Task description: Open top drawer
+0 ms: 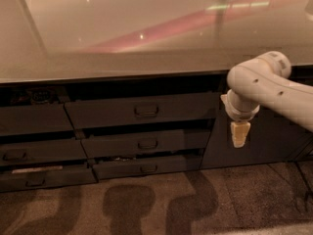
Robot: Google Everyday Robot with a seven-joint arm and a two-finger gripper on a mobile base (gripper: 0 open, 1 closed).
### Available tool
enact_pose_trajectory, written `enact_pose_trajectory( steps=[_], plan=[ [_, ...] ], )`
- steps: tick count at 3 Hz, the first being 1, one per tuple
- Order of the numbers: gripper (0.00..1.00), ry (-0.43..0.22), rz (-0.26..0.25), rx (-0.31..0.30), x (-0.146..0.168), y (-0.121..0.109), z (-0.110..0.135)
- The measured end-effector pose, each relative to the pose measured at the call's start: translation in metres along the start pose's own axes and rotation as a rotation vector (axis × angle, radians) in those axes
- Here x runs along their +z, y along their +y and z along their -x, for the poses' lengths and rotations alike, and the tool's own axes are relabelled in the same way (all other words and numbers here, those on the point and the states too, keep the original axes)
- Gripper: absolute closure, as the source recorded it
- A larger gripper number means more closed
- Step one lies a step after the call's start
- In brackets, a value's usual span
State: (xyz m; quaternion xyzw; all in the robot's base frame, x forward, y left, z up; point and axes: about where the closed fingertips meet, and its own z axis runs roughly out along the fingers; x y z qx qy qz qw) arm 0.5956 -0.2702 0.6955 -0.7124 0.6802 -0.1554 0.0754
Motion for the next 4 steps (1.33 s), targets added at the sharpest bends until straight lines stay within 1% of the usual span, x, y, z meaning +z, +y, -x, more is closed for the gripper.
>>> enact_pose_trajectory(
  steps=[1,2,3,4],
  plan=[
    [0.00,-0.175,-0.013,0.030,-0.0039,0.0000,-0.0098],
    [0.00,-0.310,-0.011,-0.021,-0.0111,0.0043,-0.0098],
    [0.00,-0.318,-0.023,-0.093,-0.0116,0.0037,-0.0082],
    [0.00,-0.319,-0.023,-0.093,-0.0116,0.0037,-0.0082]
  ],
)
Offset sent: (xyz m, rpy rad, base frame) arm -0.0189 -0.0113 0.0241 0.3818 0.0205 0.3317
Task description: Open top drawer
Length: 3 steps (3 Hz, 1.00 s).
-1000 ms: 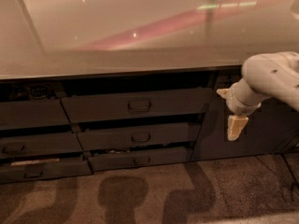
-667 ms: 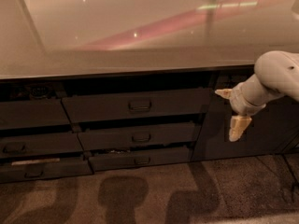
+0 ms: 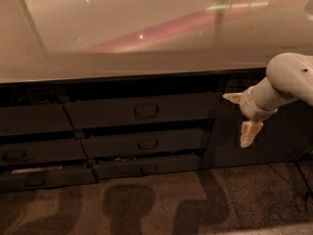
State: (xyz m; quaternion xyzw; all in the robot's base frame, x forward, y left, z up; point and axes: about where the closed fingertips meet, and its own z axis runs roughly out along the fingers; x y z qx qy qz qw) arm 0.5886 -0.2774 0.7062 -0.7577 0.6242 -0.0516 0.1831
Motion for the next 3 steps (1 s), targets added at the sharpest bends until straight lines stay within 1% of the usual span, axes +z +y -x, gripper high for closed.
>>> enact_pose_trajectory(
  steps=[1,2,3],
  plan=[
    [0.00,-0.024,0.026,0.041,0.017,-0.019,-0.008],
    [0.00,-0.042,0.075,0.039,0.047,-0.068,0.011],
    [0.00,-0.042,0.075,0.039,0.047,-0.068,0.011]
  ],
)
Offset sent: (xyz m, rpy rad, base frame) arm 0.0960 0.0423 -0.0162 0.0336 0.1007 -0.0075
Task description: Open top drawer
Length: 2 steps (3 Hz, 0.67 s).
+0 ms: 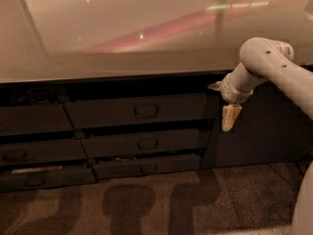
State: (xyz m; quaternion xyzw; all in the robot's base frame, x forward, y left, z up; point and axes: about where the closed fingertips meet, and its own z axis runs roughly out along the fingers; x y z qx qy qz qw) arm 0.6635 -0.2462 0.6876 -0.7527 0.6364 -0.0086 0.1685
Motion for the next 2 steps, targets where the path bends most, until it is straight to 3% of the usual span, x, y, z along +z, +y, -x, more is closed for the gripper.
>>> enact_pose_trajectory(
  steps=[1,2],
  plan=[
    [0.00,0.023,0.041,0.038,0.0269,-0.0228,-0.0082],
    [0.00,0.024,0.052,0.048,0.0326,-0.0209,-0.0119]
  ],
)
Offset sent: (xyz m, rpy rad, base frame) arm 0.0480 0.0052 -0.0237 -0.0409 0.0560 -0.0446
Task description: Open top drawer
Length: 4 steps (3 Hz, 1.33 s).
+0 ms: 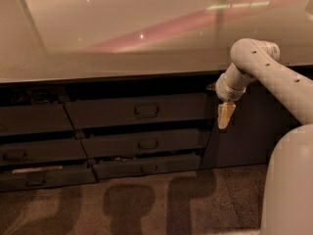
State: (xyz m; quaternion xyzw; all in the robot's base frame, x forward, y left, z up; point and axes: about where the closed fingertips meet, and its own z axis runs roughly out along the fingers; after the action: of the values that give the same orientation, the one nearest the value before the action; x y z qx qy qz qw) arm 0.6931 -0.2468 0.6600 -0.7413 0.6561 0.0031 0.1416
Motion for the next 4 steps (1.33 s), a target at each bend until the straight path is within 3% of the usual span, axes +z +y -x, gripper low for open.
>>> enact_pose_trajectory(
  steps=[1,2,4],
  plan=[
    [0.00,-0.005,0.043,0.038,0.0219,0.0072,-0.0188],
    [0.00,-0.005,0.044,0.038,0.0192,0.0085,-0.0165],
    [0.42,-0.005,0.044,0.038,0.0192,0.0085,-0.0165]
  ],
)
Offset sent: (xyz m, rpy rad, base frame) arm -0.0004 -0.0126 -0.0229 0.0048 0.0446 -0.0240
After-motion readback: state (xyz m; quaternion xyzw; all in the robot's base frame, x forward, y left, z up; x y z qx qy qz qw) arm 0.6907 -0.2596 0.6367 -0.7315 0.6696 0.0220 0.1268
